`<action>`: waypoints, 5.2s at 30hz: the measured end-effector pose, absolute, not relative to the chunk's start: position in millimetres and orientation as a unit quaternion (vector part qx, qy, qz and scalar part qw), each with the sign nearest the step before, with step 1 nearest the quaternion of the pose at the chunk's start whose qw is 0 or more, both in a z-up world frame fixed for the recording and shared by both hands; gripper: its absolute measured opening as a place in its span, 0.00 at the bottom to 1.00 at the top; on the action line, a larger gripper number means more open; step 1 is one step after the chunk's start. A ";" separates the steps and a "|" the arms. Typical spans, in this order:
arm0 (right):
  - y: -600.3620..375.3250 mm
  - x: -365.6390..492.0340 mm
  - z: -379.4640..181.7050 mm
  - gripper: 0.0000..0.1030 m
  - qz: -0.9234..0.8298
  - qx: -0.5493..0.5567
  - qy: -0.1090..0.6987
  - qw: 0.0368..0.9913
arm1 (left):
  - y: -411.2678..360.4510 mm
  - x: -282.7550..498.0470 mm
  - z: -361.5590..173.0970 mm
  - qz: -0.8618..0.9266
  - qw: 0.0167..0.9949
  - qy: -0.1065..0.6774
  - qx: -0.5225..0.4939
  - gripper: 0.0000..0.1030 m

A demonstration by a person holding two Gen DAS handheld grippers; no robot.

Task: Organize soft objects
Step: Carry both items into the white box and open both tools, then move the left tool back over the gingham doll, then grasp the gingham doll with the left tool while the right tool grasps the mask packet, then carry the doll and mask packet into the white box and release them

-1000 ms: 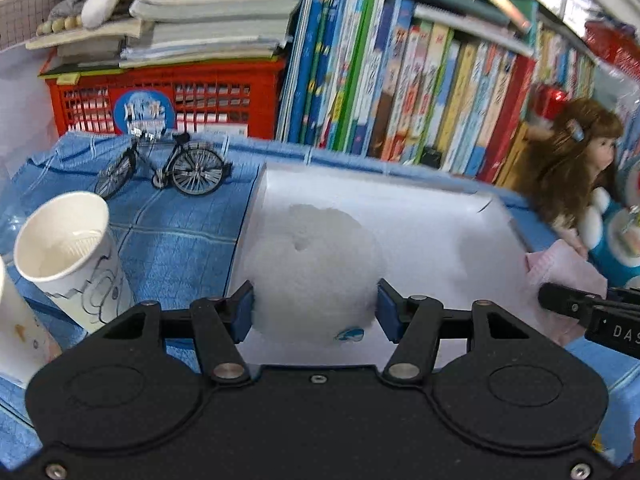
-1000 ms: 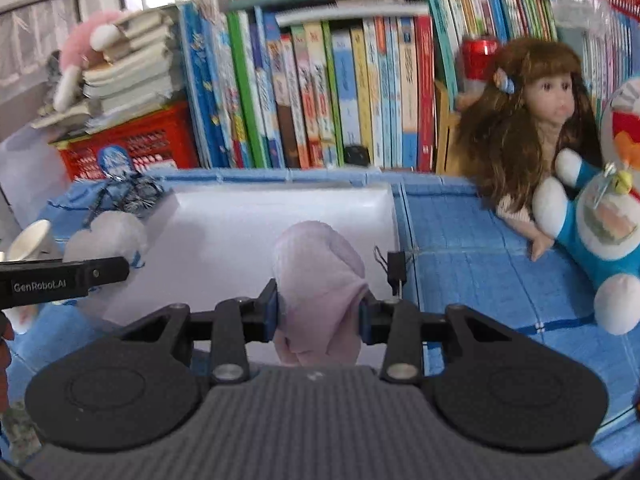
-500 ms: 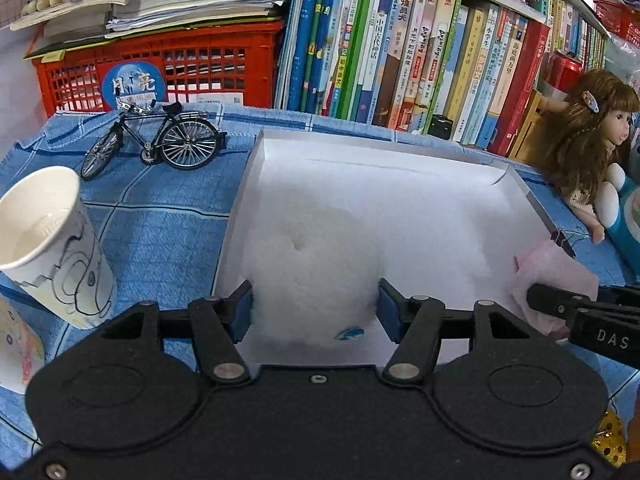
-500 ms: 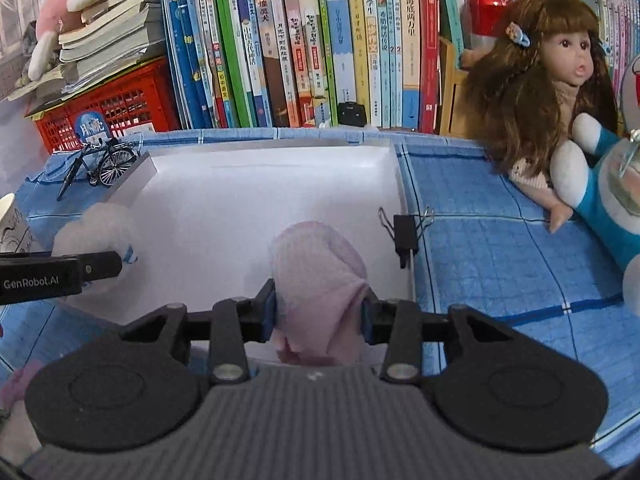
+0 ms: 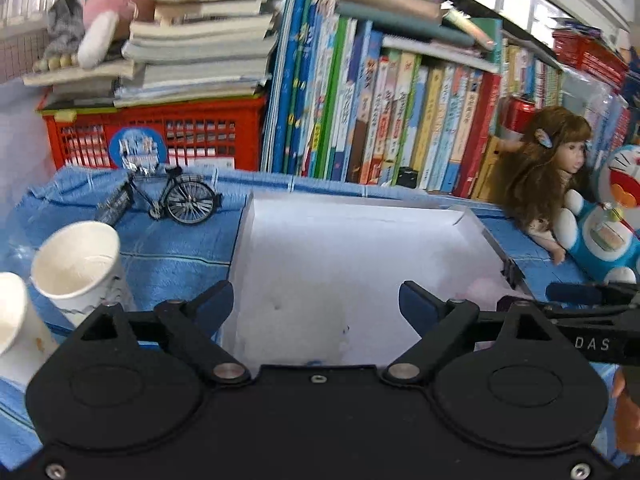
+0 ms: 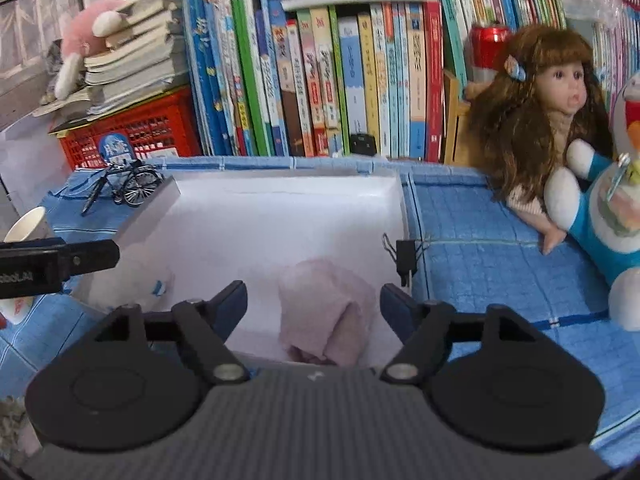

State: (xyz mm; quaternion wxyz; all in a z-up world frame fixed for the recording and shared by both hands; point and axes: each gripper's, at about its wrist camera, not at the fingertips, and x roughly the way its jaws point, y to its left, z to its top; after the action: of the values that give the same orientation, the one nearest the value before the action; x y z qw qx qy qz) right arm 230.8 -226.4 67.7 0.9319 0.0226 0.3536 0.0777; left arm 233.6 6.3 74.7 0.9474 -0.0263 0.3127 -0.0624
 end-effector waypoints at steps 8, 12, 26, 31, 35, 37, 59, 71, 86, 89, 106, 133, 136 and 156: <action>-219.2 181.7 90.3 0.88 0.101 -0.018 0.308 0.946 | 6.3 159.1 89.5 -0.070 0.960 0.273 0.009 0.92; -218.0 149.6 95.3 0.98 0.114 -0.028 0.278 0.953 | 11.4 123.9 83.7 -0.072 0.962 0.264 0.017 0.92; -222.8 68.8 83.9 1.00 0.118 -0.053 0.244 0.961 | 47.2 53.6 59.7 -0.041 0.964 0.263 -0.006 0.95; -231.3 53.3 73.6 1.00 0.104 -0.053 0.254 0.960 | 52.2 39.5 47.4 -0.031 0.963 0.269 -0.001 0.96; -234.7 40.4 67.2 1.00 0.097 -0.054 0.257 0.960 | 53.9 30.9 38.0 -0.022 0.961 0.274 0.001 0.96; -235.6 34.6 63.7 1.00 0.092 -0.053 0.259 0.960 | 54.8 27.1 33.3 -0.019 0.961 0.275 0.000 0.96; -234.7 18.8 33.4 0.97 0.079 -0.050 0.295 0.951 | 50.5 40.6 0.0 -0.028 0.945 0.325 -0.034 0.65; -237.7 21.6 32.0 0.26 0.040 -0.028 0.314 0.948 | 50.3 38.1 6.1 -0.036 0.946 0.316 -0.064 0.21; -243.7 29.4 62.5 0.13 0.030 -0.021 0.294 0.955 | 55.3 56.0 62.5 -0.040 0.963 0.261 -0.059 0.21; -245.8 34.5 71.2 0.13 0.031 -0.016 0.284 0.958 | 54.7 65.7 70.7 -0.044 0.962 0.260 -0.063 0.21; -264.8 97.9 110.1 0.14 0.037 0.042 0.269 0.961 | 36.2 128.2 97.2 -0.065 0.959 0.268 -0.064 0.21; -239.4 211.6 115.4 0.14 0.062 0.061 0.293 0.952 | 4.3 246.8 81.2 -0.087 0.946 0.304 -0.067 0.21; -234.1 225.8 111.5 0.14 0.062 0.058 0.293 0.952 | -4.0 262.9 74.8 -0.090 0.943 0.317 -0.058 0.21; -213.1 286.1 63.0 0.15 0.063 0.076 0.338 0.936 | -24.8 315.1 33.5 -0.076 0.933 0.350 -0.020 0.22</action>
State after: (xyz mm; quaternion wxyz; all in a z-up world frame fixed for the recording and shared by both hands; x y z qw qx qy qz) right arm 286.1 -213.1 63.0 0.9361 0.0762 0.3376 0.0633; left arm 315.1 -24.8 33.5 0.9333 -0.0200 0.3504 -0.0760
